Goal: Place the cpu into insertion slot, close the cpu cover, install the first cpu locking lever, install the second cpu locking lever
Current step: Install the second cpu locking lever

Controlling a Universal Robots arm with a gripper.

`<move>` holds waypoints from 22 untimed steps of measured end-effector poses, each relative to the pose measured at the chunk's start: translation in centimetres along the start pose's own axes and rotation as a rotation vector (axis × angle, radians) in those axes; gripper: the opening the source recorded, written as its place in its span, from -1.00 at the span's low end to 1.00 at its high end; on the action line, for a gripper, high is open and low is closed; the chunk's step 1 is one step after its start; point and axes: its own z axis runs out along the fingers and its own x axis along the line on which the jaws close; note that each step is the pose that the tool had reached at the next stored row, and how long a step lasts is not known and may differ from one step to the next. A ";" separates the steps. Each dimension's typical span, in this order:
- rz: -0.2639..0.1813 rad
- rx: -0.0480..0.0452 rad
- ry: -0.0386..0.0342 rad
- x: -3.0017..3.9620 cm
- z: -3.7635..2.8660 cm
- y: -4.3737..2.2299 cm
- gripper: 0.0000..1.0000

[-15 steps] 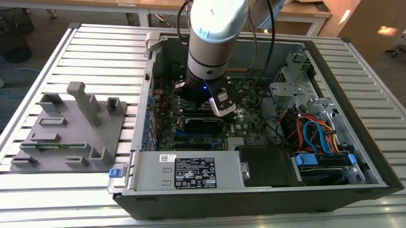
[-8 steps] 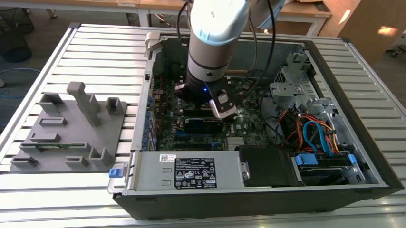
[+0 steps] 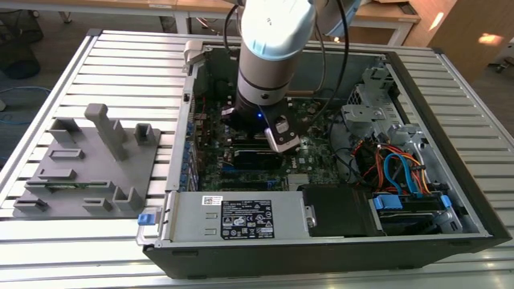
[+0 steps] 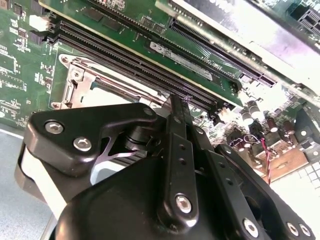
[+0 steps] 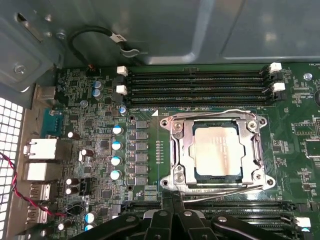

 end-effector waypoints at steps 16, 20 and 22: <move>-0.002 -0.0512 0.0018 -0.05 1.19 -0.30 -0.80; -0.002 -0.0600 0.0020 -0.06 1.41 -0.31 -0.80; -0.002 -0.0604 0.0022 -0.02 1.47 -0.30 -0.80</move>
